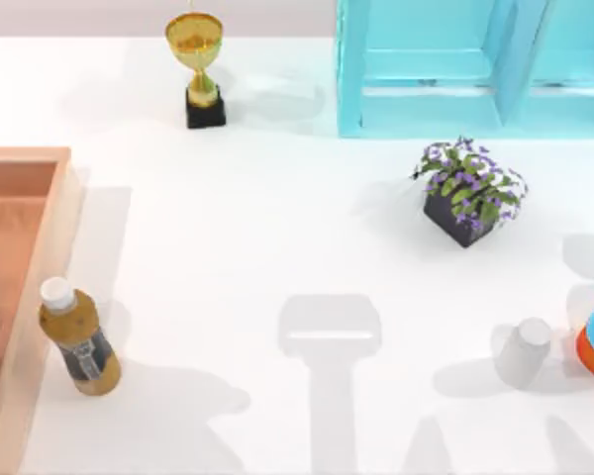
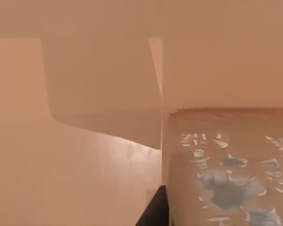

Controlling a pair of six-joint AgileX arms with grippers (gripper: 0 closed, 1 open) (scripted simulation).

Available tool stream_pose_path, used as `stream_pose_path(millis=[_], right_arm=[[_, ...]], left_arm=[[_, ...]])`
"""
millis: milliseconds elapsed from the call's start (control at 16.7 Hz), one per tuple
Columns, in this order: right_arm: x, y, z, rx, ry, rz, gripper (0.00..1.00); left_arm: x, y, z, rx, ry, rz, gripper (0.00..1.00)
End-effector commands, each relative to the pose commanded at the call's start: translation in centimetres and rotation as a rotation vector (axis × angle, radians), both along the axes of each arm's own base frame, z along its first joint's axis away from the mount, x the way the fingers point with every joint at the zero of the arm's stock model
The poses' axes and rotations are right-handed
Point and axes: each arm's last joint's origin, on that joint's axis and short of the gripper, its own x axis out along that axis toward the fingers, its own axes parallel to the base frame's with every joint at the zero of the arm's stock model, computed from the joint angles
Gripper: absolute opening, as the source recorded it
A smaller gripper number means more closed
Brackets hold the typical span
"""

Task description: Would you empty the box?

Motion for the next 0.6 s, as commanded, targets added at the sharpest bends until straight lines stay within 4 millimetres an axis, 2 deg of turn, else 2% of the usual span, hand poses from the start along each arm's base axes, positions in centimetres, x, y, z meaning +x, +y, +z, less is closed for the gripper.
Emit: stream_pose_path(millis=[180, 360, 600], right_arm=[[0.0, 0.0, 0.0, 0.0, 0.0, 0.0, 1.0], [0.0, 0.0, 0.0, 0.0, 0.0, 0.0, 1.0], [0.0, 0.0, 0.0, 0.0, 0.0, 0.0, 1.0]], left_arm=[[0.6, 0.3, 1.8, 0.003, -0.009, 0.003, 0.0], [0.9, 0.3, 5.5, 0.0, 0.001, 0.0, 0.0], [0.4, 0.1, 10.7, -0.006, 0.018, -0.001, 0.0]])
